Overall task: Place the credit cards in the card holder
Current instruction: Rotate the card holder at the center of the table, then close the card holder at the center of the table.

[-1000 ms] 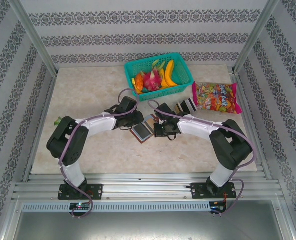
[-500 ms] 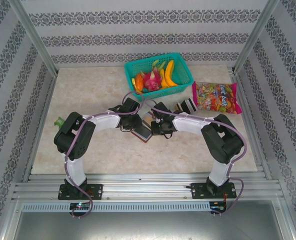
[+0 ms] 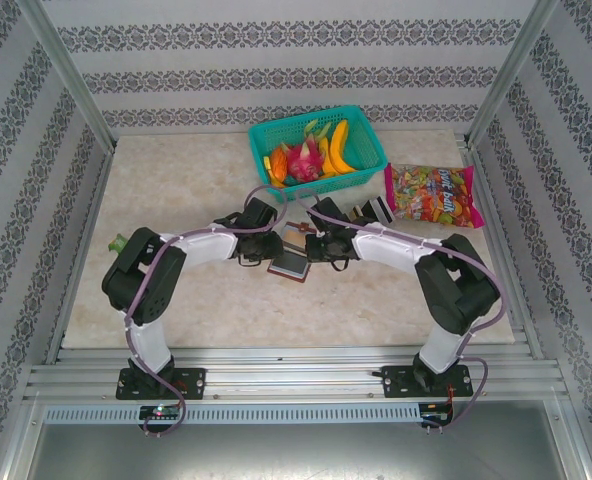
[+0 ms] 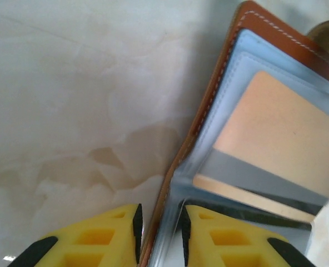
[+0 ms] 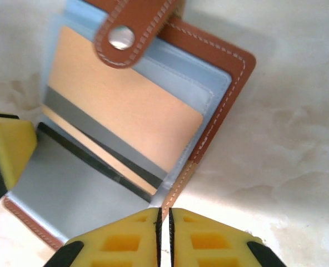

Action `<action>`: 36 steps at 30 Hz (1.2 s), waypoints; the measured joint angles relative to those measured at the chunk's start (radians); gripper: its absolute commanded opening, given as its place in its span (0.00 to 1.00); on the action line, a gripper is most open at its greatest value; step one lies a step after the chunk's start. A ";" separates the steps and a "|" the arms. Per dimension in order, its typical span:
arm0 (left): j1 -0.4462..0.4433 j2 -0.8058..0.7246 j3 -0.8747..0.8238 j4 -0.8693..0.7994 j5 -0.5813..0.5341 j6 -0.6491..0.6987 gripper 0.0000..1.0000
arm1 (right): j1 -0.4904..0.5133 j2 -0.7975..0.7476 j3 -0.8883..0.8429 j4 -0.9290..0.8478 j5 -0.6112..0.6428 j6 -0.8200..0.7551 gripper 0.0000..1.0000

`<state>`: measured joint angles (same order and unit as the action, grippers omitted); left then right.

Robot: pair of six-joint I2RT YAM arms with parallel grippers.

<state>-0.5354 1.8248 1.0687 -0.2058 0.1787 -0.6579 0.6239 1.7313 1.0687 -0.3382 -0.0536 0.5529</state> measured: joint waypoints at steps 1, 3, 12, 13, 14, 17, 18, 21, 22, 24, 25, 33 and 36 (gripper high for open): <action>0.000 -0.015 -0.004 -0.004 -0.002 0.000 0.31 | 0.000 -0.005 0.000 -0.002 -0.008 -0.002 0.18; 0.000 -0.052 -0.015 -0.009 -0.011 -0.002 0.32 | 0.000 -0.006 0.000 -0.003 -0.029 -0.004 0.24; 0.000 -0.274 -0.177 -0.021 -0.064 -0.111 0.46 | 0.001 0.040 -0.041 0.070 -0.238 0.053 0.25; 0.000 -0.294 -0.200 -0.023 -0.064 -0.130 0.47 | 0.002 0.050 -0.047 0.086 -0.256 0.071 0.25; 0.001 -0.312 -0.221 -0.026 -0.063 -0.149 0.48 | 0.005 0.058 -0.053 0.101 -0.273 0.086 0.25; 0.008 -0.355 -0.276 -0.028 -0.054 -0.208 0.50 | 0.027 0.080 -0.077 0.173 -0.322 0.159 0.25; 0.011 -0.367 -0.291 -0.027 -0.052 -0.223 0.51 | 0.040 0.085 -0.079 0.199 -0.335 0.185 0.25; 0.027 -0.403 -0.331 -0.027 -0.048 -0.267 0.53 | 0.098 0.117 -0.080 0.289 -0.368 0.260 0.26; 0.033 -0.413 -0.341 -0.028 -0.049 -0.279 0.54 | 0.116 0.129 -0.079 0.316 -0.380 0.279 0.26; 0.042 -0.428 -0.353 -0.029 -0.049 -0.296 0.55 | 0.146 0.141 -0.069 0.344 -0.395 0.303 0.27; 0.047 -0.435 -0.356 -0.029 -0.048 -0.303 0.56 | 0.156 0.141 -0.064 0.345 -0.398 0.307 0.28; 0.067 -0.433 -0.359 -0.017 -0.009 -0.325 0.62 | 0.085 0.013 0.067 0.074 -0.219 0.102 0.50; 0.068 -0.397 -0.359 0.005 0.013 -0.337 0.62 | 0.055 -0.004 0.161 -0.035 -0.094 -0.003 0.52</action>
<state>-0.4679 1.4281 0.7097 -0.2005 0.1917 -0.9947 0.6788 1.7275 1.2293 -0.3733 -0.1478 0.5503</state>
